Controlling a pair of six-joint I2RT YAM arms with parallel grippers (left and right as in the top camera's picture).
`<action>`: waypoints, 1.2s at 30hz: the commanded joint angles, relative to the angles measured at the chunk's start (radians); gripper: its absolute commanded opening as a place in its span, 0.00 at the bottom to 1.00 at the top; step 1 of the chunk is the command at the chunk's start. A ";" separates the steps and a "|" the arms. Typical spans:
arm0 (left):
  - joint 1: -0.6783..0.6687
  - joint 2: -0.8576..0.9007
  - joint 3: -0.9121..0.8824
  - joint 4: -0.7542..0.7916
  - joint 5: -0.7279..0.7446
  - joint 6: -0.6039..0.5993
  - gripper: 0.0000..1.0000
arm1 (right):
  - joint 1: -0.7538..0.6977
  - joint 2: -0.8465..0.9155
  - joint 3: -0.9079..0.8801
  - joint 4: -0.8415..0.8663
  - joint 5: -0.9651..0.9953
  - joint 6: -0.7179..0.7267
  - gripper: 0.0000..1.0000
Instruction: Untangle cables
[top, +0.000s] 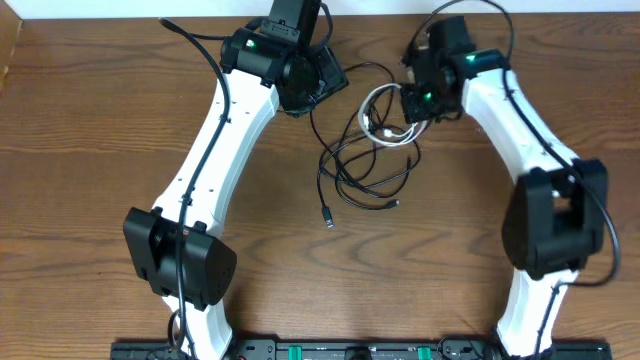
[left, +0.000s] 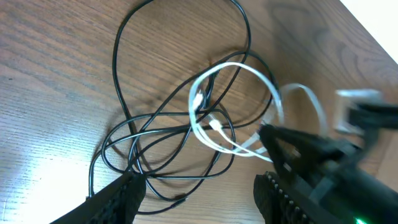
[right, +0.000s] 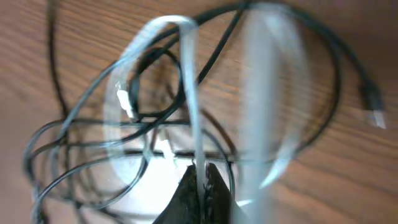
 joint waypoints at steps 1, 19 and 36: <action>0.000 -0.004 0.006 -0.003 -0.017 0.024 0.61 | -0.005 -0.101 0.014 -0.032 0.000 -0.013 0.01; 0.000 -0.004 0.006 -0.018 -0.047 0.025 0.61 | -0.120 -0.514 0.014 -0.017 -0.003 0.016 0.01; 0.000 -0.004 0.006 -0.018 -0.047 0.262 0.62 | -0.427 -0.362 0.014 0.148 0.030 0.067 0.01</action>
